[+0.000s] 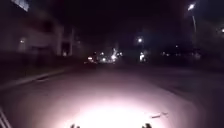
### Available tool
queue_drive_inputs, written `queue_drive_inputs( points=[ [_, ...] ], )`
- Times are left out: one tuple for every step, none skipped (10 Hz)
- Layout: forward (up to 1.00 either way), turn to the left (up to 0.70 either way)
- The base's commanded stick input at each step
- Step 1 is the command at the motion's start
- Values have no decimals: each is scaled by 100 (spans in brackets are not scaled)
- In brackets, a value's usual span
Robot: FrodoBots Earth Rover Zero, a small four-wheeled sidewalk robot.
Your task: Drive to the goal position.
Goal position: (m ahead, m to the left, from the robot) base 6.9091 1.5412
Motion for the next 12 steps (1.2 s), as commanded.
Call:
queue_drive_inputs(
  points=[
    [70,0],
    [70,0],
    [70,0],
    [70,0],
    [70,0],
    [70,0],
    [70,0],
    [70,0],
    [70,0],
    [70,0],
    [70,0],
    [70,0]
  ],
)
